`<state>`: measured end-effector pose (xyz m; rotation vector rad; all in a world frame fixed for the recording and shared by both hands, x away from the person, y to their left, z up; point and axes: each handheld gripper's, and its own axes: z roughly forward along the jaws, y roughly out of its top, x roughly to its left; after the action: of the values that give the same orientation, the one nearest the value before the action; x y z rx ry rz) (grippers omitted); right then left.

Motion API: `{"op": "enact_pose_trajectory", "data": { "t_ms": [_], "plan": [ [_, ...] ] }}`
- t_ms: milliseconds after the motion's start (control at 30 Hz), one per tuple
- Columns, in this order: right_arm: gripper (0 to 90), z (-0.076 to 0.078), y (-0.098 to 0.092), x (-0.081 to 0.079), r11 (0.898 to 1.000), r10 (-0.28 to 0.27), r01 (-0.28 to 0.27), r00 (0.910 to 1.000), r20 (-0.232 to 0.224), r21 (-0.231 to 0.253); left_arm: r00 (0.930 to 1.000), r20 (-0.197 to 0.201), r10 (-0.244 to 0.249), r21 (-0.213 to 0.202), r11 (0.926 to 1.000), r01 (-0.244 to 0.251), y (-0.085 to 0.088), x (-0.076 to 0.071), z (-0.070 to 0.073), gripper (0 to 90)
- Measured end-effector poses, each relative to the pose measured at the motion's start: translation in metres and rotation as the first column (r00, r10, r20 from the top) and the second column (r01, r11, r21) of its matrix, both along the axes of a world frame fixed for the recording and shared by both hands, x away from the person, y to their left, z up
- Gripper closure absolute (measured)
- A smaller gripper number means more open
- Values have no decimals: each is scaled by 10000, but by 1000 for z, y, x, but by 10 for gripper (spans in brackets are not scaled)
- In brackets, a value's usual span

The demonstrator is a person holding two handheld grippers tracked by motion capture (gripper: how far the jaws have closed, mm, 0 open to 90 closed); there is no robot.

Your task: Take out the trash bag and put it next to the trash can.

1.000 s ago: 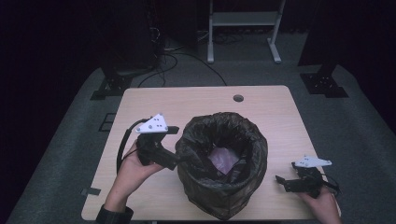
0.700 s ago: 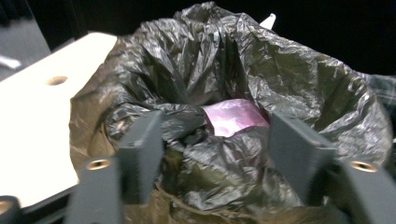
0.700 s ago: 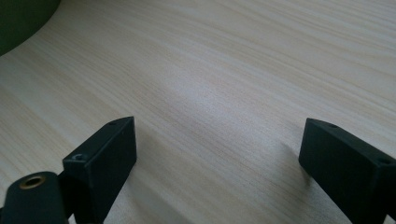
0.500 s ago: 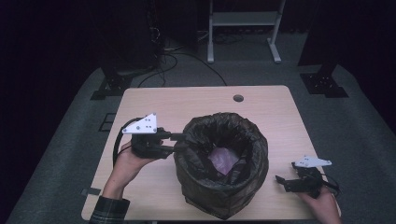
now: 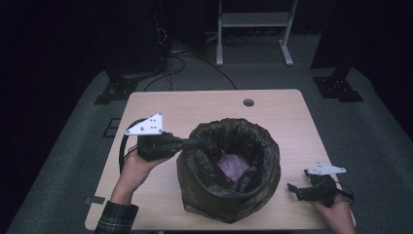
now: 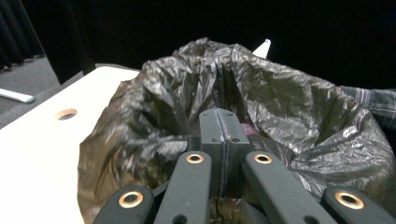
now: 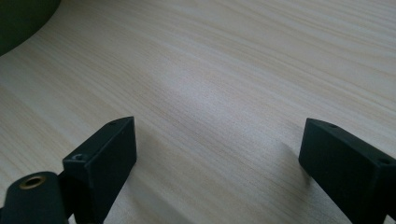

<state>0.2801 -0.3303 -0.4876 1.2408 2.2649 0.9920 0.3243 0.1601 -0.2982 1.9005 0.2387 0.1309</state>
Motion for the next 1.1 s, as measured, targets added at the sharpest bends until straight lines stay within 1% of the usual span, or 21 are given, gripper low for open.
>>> {"op": "enact_pose_trajectory", "data": {
  "t_ms": [200, 367, 400, 467, 533, 567, 600, 633, 667, 700, 767, 800, 833, 867, 900, 933, 967, 1000, 1033, 1067, 1100],
  "plan": [
    [100, 0, 0, 0, 10000, 6, -6, 10000, -1, 0, 9993, 94, -357, -115, 9993, 358, -14, 3, 10, 898],
    [100, 0, 0, 0, 10000, 8, -8, 10000, -1, -1, 9970, 146, -755, -321, 9966, 759, -37, 5, 25, 898],
    [100, 0, 0, 0, 10000, 7, -7, 10000, -1, 0, 9970, 146, -755, -321, 9966, 759, -37, 5, 25, 898],
    [100, 0, 0, 0, 10000, 5, -5, 10000, -1, 0, 9952, 228, -956, -270, 9950, 962, -51, 6, 32, 898],
    [101, 0, 0, 0, 10000, 6, -6, 10000, -2, 0, 9940, 277, -1059, -298, 9938, 1068, -61, 8, 35, 898],
    [101, 0, 0, 0, 10000, 6, -6, 10000, -2, 0, 9940, 277, -1059, -298, 9938, 1068, -61, 8, 35, 898],
    [100, 0, 0, 0, 10000, 5, -5, 10000, -1, 1, 9927, 264, -1180, -287, 9925, 1187, -71, 10, 37, 898],
    [100, 0, 0, 0, 10000, 7, -7, 10000, -1, 1, 9927, 264, -1180, -287, 9925, 1187, -71, 10, 37, 898],
    [100, 0, 0, 0, 10000, 5, -5, 10000, -2, 1, 9926, 227, -1192, -278, 9924, 1198, -76, 11, 38, 898],
    [100, 0, 0, 0, 10000, 9, -9, 10000, -6, -5, 9913, 167, -1307, -347, 9907, 1312, -86, 13, 40, 898],
    [100, 0, 0, 0, 10000, 12, -12, 10000, -8, -2, 9894, 202, -1438, -233, 9893, 1442, -97, 14, 43, 898],
    [100, 0, 0, 0, 10000, 7, -7, 10000, -8, 1, 9894, 202, -1438, -233, 9893, 1442, -97, 14, 43, 898],
    [100, 0, 0, 0, 10000, -3, 3, 10000, -8, 7, 9867, 192, -1614, -141, 9867, 1617, -110, 14, 44, 898],
    [100, 0, 0, 0, 10000, 8, -8, 10000, -8, 1, 9851, 198, -1706, -69, 9853, 1708, -117, 14, 45, 898],
    [100, 0, 0, 0, 10000, 8, -8, 10000, -8, 1, 9851, 198, -1706, -69, 9853, 1708, -117, 14, 45, 898],
    [100, 0, 0, 0, 10000, 7, -7, 10000, -10, 4, 9829, 163, -1836, 29, 9830, 1836, -130, 15, 45, 898],
    [100, 0, 0, 0, 10000, 7, -7, 10000, -9, 3, 9812, 144, -1926, 63, 9813, 1926, -136, 16, 45, 898],
    [100, 0, 0, 0, 10000, 7, -7, 10000, -13, 6, 9812, 144, -1926, 63, 9813, 1926, -136, 16, 45, 898],
    [100, 0, 0, 0, 10000, 6, -6, 10000, -12, 8, 9804, 110, -1969, 70, 9804, 1968, -142, 16, 45, 898],
    [100, 0, 0, 0, 10000, -7, 7, 10000, -13, 16, 9780, 19, -2085, 75, 9780, 2085, -154, 18, 44, 898],
    [100, 0, 0, 0, 10000, -7, 7, 10000, -12, 16, 9770, -47, -2130, 80, 9770, 2131, -159, 18, 43, 898]
  ]
}}
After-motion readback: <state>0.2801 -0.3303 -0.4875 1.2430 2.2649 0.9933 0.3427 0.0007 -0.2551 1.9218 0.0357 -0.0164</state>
